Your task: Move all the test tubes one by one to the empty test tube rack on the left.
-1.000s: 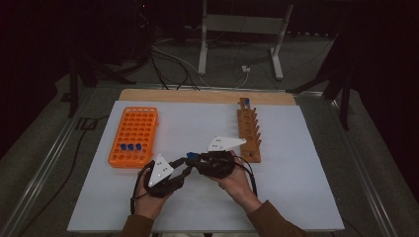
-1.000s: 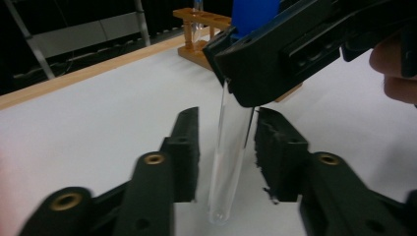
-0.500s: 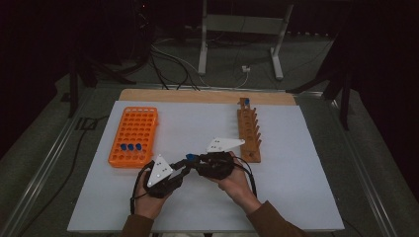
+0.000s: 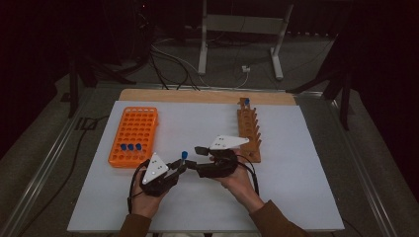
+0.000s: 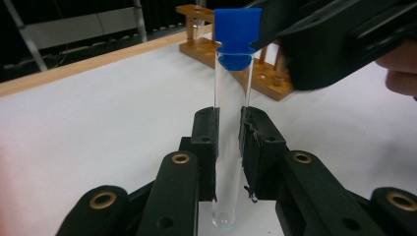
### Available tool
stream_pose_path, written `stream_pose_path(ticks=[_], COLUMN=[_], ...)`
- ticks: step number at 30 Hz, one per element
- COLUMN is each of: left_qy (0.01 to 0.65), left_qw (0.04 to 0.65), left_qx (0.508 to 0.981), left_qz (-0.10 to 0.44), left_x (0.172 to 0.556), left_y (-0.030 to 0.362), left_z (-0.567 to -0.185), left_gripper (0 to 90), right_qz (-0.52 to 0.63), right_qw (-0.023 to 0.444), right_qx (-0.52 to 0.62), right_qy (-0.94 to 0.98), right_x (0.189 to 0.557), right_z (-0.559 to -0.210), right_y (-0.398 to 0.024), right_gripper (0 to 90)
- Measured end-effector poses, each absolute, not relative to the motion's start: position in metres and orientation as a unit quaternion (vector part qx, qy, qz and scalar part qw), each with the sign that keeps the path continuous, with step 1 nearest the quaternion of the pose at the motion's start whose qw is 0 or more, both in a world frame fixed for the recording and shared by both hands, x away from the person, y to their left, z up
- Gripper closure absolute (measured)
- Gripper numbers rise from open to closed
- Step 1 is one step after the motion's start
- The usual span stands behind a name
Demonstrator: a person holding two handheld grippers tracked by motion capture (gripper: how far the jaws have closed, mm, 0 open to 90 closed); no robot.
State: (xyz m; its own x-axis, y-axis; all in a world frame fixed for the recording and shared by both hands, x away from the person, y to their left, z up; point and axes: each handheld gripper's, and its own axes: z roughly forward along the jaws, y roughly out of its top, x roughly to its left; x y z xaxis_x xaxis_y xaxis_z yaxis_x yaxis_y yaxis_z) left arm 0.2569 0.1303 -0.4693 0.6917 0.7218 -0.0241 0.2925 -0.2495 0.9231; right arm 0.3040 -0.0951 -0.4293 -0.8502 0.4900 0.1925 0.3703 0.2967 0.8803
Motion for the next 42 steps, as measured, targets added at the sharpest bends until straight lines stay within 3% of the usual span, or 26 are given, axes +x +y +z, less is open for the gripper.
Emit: stream_pose_path(ticks=[4, 13, 42], left_qy=[0.344, 0.365, 0.402], left_qw=[0.512, 0.513, 0.52], left_qx=[0.757, 0.745, 0.708], left_qz=[0.215, 0.222, 0.258], left_x=[0.258, 0.26, 0.255], left_y=[0.14, 0.16, 0.22], left_z=[-0.467, -0.461, -0.443], left_gripper=[78.0, 78.0, 77.9], right_qz=[0.518, 0.51, 0.503], right_qw=[0.09, 0.119, 0.167], right_qx=[0.296, 0.312, 0.391], right_qy=[0.797, 0.793, 0.752], right_x=[0.307, 0.312, 0.312], right_z=[-0.428, -0.428, -0.437], right_y=[-0.104, -0.128, -0.226], right_gripper=[16.4, 2.7, 0.0])
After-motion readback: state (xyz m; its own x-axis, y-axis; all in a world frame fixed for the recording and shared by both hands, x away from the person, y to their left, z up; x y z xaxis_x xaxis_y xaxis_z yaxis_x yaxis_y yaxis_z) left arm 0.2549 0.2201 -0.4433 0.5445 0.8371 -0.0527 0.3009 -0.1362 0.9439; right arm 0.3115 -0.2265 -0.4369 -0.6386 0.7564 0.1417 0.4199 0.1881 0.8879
